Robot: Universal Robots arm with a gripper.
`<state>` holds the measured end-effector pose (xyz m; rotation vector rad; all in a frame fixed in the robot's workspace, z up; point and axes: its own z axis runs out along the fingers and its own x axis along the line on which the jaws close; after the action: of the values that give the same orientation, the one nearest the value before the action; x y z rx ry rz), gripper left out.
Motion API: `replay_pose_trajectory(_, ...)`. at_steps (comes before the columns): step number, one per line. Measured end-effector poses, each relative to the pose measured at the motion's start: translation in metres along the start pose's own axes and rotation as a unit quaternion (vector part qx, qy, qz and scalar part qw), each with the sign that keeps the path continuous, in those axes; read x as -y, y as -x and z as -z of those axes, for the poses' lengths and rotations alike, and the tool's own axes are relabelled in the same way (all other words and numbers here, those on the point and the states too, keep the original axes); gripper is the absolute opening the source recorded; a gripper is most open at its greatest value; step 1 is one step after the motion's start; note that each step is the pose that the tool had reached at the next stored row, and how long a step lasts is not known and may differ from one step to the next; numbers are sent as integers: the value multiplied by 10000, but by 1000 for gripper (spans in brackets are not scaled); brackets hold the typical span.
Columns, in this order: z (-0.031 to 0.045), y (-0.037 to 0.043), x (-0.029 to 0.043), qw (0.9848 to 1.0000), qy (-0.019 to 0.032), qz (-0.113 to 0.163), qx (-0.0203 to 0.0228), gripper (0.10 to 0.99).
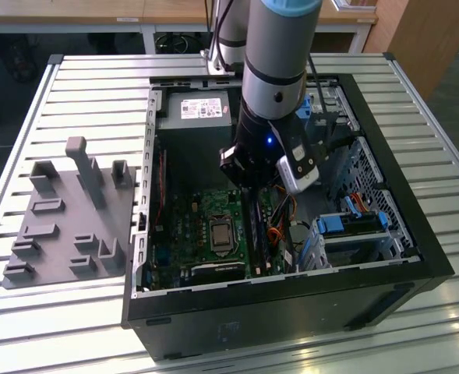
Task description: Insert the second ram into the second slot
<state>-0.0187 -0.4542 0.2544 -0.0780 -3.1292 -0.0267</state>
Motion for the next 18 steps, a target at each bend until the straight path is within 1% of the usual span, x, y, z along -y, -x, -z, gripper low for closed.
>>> replay_pose_trajectory(4, -55, 30, 1, 10000, -1, 0, -11, 137)
replay_pose_trajectory(9, -128, 33, 2, 10000, -2, 25, -20, 137)
replay_pose_trajectory(14, -164, 34, 3, 9999, -4, 110, -22, 137)
replay_pose_trajectory(18, -171, 34, 3, 9998, -4, 182, -23, 137)
